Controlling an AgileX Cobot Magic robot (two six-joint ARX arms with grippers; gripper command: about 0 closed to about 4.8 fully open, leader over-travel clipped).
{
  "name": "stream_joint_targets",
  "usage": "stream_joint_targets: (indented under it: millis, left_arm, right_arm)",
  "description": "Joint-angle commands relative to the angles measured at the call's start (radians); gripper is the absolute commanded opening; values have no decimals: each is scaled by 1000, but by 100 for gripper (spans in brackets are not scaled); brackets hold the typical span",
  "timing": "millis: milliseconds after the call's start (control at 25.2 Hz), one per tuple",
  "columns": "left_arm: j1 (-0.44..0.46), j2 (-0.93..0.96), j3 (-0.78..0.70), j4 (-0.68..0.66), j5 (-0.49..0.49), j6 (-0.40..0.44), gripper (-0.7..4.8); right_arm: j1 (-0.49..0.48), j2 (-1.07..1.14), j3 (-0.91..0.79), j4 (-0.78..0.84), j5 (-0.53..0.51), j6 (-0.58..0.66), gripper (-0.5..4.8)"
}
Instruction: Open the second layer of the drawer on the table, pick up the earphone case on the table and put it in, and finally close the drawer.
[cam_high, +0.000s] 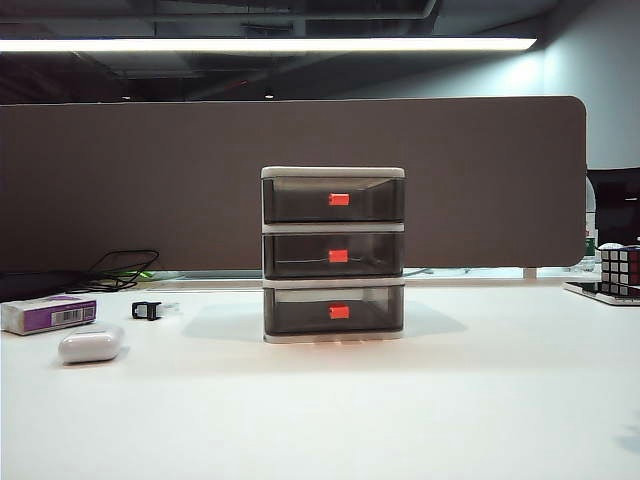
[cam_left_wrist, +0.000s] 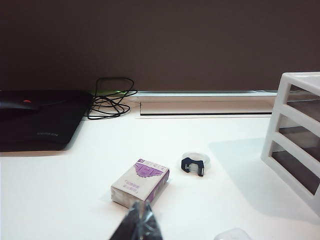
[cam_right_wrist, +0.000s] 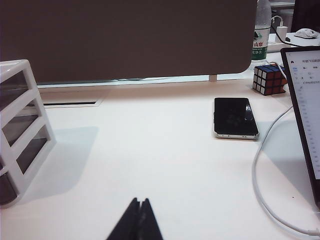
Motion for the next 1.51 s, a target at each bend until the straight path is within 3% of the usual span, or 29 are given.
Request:
stream_joint_targets:
  millis: [40,119,199,278,318,437,596,874,1152,1231,1311,1509]
  left_arm:
    - [0,0,2,7,13,-20,-4]
    - [-2,0,2,9,92,-99,-4]
    - [-4,0,2,6,332,-248,-5]
    - [-6,0,2,8,428,-309,-5]
    - [-19,0,2,11,486,-354,-5]
    - [-58,0,2,21,527,-430,-3]
    - [-125,0,2,31,482,-542,0]
    - [-292,0,2,27,429,-560,-1]
    - [-624,89,3,4,128,-560,26]
    - [-660,138,3,49,100,-560,26]
    - [-680,244,8,193,69,-559,26]
    - [-680,421,82,240,70,-475,27]
  right_arm:
    - [0,-2,-6,12,-2,-3,-5]
    - [2,-2,-6,11,-40,11,-5]
    - [3,-2,-6,9,-273,93,-5]
    - [3,-2,-6,6,-426,107,-5]
    - [5,-2,-6,5,-555,106,-5]
    - [15,-2,-6,4,-635,106,-5]
    - [22,-2,-6,11,-638,145,-5]
    - [23,-2,-6,14,-675,328,-5]
    - [87,3,59,14,-633,336,-5]
    - [104,3,79,14,-605,336,-5]
    - [128,10,109,13,-580,333,-5]
    - [128,40,143,3,-581,333,-5]
